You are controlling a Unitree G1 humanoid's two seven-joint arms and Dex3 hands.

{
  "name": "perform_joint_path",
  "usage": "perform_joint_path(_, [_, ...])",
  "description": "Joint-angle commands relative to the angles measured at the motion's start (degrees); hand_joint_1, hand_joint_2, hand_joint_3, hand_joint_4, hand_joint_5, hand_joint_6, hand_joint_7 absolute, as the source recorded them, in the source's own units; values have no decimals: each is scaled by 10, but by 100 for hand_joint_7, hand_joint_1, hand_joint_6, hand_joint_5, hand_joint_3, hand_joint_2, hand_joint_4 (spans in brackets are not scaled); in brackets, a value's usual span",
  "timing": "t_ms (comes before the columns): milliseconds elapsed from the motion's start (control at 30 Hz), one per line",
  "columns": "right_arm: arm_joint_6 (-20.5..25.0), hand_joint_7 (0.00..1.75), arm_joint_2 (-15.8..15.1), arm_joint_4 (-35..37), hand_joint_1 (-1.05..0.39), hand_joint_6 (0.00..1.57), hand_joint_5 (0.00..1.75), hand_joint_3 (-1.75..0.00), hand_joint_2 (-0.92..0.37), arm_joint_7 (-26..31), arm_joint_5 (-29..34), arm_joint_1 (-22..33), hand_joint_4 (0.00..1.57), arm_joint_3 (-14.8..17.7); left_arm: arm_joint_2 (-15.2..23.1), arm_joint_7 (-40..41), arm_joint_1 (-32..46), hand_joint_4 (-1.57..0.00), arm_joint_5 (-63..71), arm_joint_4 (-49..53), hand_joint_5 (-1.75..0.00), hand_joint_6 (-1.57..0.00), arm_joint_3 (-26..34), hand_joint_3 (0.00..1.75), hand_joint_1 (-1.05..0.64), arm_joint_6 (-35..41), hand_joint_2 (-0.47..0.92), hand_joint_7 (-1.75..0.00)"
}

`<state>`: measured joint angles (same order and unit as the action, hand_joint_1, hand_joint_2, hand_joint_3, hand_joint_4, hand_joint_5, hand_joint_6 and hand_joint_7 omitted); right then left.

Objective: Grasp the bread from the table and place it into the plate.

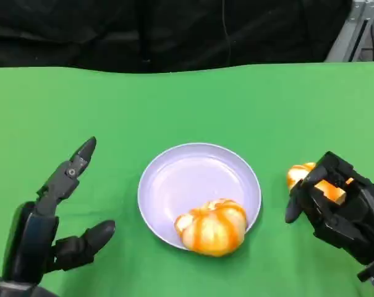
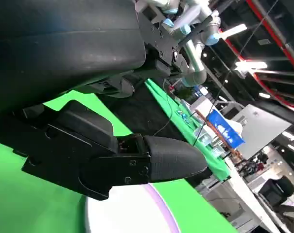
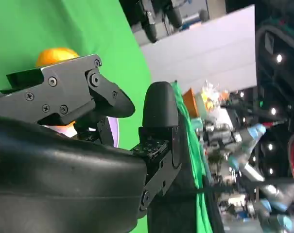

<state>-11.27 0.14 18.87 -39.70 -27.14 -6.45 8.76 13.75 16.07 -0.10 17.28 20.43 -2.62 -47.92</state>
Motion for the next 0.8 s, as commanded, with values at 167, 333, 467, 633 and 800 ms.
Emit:
perform_joint_path(167, [-6,153,-9,6,-1,48,175,-91,-77,-4,-4,-2,59,10,-1,-14,-2,-47,-5,0,-3,-34,14,56,-89,-11,92,-2])
perform_joint_path(333, [-6,153,-9,6,-1,48,175,-91,-78,-4,-4,-2,59,11,-2,-15,-2,-48,-4,0,-2,-34,16,56,-89,-12,92,-1])
perform_joint_path(467, [-6,152,-9,7,-1,48,175,-90,-78,-6,-5,-3,59,11,-4,-18,-1,-48,-5,0,-2,-34,18,56,-89,-13,92,-1])
perform_joint_path(633, [-6,152,-8,9,-1,48,175,-90,-78,-9,-6,-3,58,12,-5,-20,-1,-48,-5,1,-2,-34,20,56,-89,-13,92,-1])
perform_joint_path(800, [-6,152,-8,9,-1,48,175,-90,-78,-9,-6,-3,58,12,-7,-22,-1,-48,-5,1,-1,-34,23,55,-89,-14,92,-1])
